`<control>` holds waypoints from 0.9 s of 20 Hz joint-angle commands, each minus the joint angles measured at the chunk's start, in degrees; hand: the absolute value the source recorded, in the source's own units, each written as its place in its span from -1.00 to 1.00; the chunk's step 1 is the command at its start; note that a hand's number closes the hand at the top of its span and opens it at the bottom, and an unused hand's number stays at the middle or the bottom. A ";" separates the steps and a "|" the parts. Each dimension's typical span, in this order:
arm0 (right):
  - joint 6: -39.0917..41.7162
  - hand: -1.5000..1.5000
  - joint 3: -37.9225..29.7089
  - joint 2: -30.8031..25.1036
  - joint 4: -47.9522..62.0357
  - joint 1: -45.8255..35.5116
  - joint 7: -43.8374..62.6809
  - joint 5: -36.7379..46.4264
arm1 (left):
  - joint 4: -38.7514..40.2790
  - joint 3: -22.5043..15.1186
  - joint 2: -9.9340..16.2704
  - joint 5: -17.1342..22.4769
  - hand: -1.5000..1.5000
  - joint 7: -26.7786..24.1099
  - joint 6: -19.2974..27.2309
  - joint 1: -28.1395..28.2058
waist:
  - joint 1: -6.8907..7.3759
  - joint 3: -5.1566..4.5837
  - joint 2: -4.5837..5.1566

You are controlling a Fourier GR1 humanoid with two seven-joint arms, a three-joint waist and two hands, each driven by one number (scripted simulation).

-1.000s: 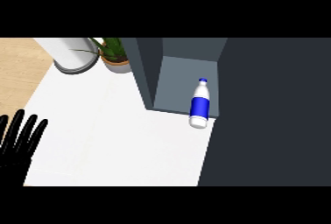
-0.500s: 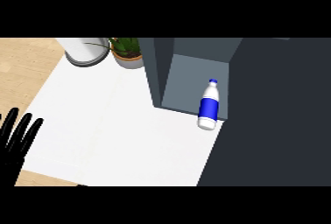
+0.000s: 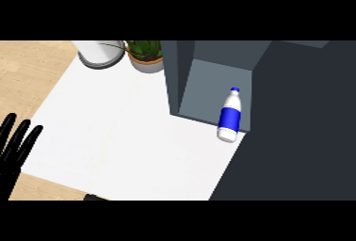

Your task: Pick up the bottled water, place it into the cabinet and close the cabinet

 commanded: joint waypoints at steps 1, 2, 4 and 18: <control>0.63 1.00 6.07 1.51 -0.78 -4.94 5.99 2.32 | 0.19 0.19 0.55 0.06 -1.00 0.23 -0.82 0.23 | 0.27 -0.21 0.07; 0.85 1.00 5.95 1.41 -0.62 -5.59 6.17 1.91 | 0.16 0.50 0.71 0.86 -1.00 0.49 -1.16 -0.08 | 0.23 -0.19 0.28; 1.40 1.00 5.55 0.58 -1.22 -6.79 7.00 2.36 | 0.81 0.73 0.82 0.66 -1.00 0.62 -0.75 -0.15 | -0.33 -0.29 0.15; 1.33 1.00 6.06 2.50 1.91 -6.08 5.46 -4.55 | 1.38 2.14 1.62 1.63 -1.00 0.50 -2.82 -1.27 | 0.67 -0.18 2.33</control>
